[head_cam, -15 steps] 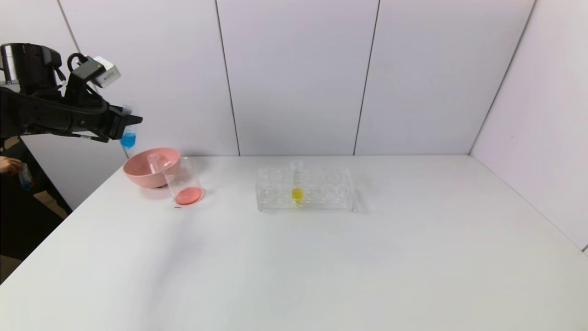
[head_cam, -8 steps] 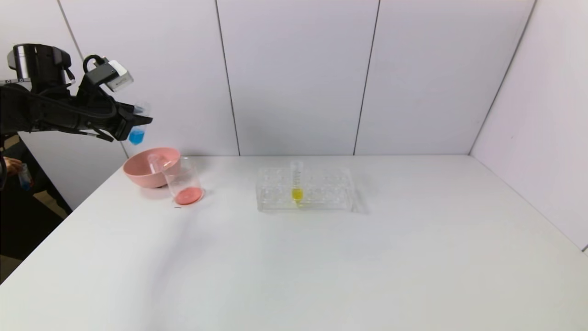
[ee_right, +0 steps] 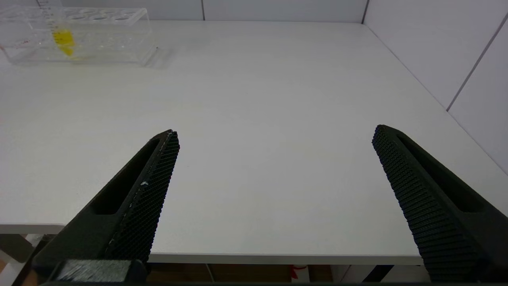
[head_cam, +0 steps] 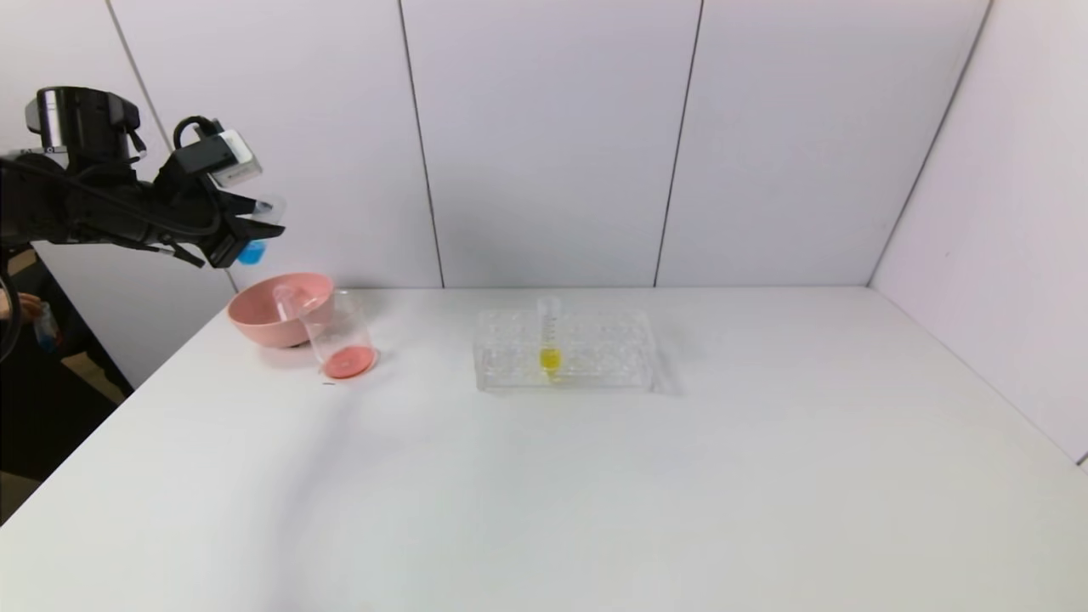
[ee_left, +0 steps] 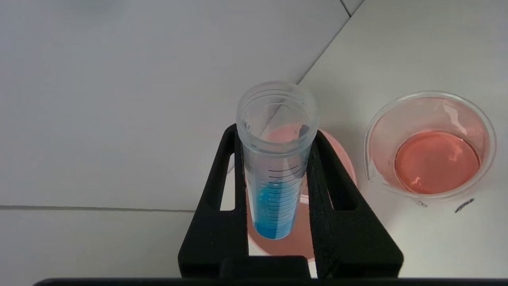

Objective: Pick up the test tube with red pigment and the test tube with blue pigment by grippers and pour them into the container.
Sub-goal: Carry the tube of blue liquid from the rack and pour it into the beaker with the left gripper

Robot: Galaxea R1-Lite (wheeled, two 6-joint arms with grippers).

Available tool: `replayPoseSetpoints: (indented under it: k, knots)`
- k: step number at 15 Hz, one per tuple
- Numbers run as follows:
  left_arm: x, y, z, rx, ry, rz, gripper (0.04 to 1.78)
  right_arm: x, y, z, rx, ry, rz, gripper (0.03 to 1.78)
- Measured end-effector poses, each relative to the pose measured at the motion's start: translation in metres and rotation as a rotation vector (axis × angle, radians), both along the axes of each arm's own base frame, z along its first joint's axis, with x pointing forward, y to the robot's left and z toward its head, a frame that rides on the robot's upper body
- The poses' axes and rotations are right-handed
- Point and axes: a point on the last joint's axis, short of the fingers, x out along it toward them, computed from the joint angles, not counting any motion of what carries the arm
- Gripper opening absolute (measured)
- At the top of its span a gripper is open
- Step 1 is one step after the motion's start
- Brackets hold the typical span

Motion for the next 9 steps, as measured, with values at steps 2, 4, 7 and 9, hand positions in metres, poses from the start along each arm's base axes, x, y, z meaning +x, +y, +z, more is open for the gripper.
replayPoseSetpoints:
  k: [2,4,7,9]
  knots:
    - [0.0003,0.0003,0.0011,0.077,-0.014,-0.029,0.45,0.0,0.0,0.0,0.0,0.0,0.0,1.77]
    - [0.0005,0.0004,0.0016,0.165,-0.03,-0.063,0.45,0.0,0.0,0.0,0.0,0.0,0.0,1.77]
    - [0.0011,0.0001,0.0021,0.209,-0.046,-0.081,0.45,0.0,0.0,0.0,0.0,0.0,0.0,1.77]
    - [0.0008,-0.0002,0.0025,0.234,-0.055,-0.091,0.45,0.0,0.0,0.0,0.0,0.0,0.0,1.77]
